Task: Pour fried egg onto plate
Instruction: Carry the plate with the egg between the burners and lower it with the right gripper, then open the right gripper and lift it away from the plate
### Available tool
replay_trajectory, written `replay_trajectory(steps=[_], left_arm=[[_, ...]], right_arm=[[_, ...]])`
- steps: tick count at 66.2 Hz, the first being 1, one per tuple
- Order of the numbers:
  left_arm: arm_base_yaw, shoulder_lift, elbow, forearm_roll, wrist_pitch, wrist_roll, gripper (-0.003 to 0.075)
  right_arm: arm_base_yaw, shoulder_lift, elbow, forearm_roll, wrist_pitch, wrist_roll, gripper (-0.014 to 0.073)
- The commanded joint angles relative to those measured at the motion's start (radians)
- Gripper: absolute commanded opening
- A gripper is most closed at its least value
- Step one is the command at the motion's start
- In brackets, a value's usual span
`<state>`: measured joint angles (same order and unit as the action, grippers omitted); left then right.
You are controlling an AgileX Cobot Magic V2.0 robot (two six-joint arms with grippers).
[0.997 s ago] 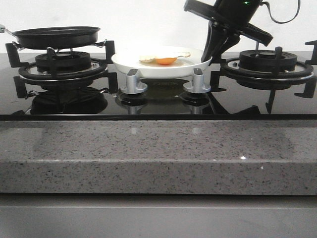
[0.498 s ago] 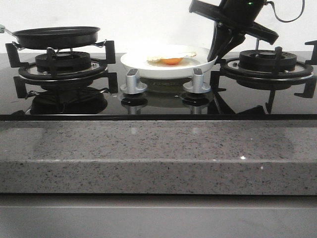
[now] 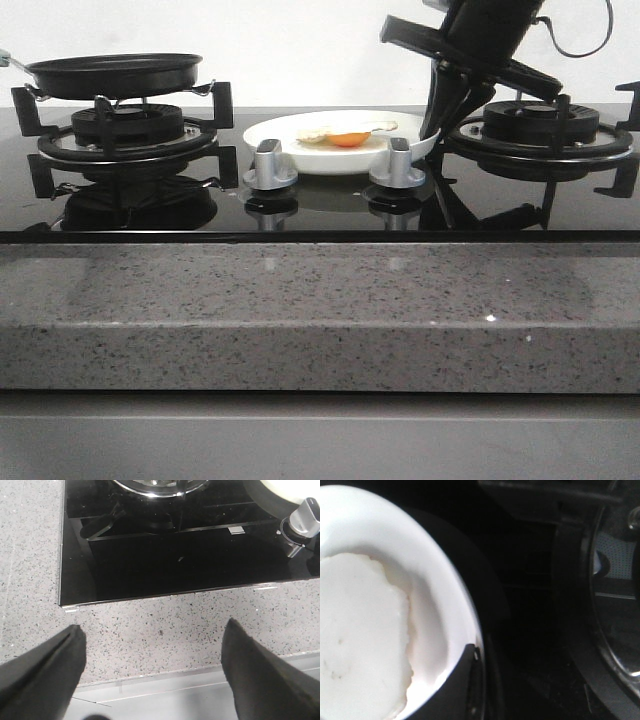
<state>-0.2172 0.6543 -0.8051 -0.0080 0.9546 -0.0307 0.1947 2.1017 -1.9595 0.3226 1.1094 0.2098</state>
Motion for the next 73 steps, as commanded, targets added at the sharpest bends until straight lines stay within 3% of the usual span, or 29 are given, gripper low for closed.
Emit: replay_trajectory(steps=[1, 7, 12, 30, 46, 55, 73], left_arm=[[-0.007, 0.003, -0.024, -0.001, -0.067, -0.011, 0.0554], [-0.007, 0.003, -0.024, -0.001, -0.067, -0.011, 0.0554], [-0.007, 0.003, -0.024, -0.001, -0.067, -0.011, 0.0554], [-0.007, 0.003, -0.024, -0.001, -0.067, -0.011, 0.0554], [-0.007, 0.003, -0.024, -0.001, -0.067, -0.011, 0.0554], [-0.007, 0.003, -0.024, -0.001, -0.067, -0.011, 0.0554], [-0.007, 0.003, -0.024, -0.001, -0.067, -0.011, 0.0554]], right_arm=[[-0.009, -0.063, -0.034, 0.020, -0.041, 0.000, 0.0123], [-0.009, -0.063, -0.034, 0.020, -0.048, 0.000, 0.0232], [-0.009, -0.064, -0.035, 0.020, -0.053, 0.000, 0.0269], [-0.009, -0.106, -0.100, 0.016, -0.007, -0.003, 0.0267], [0.002, -0.263, -0.092, -0.049, 0.018, -0.092, 0.0267], [0.028, -0.417, 0.030, -0.123, -0.007, -0.106, 0.0267], [0.038, -0.820, 0.494, -0.152, -0.172, -0.160, 0.0267]])
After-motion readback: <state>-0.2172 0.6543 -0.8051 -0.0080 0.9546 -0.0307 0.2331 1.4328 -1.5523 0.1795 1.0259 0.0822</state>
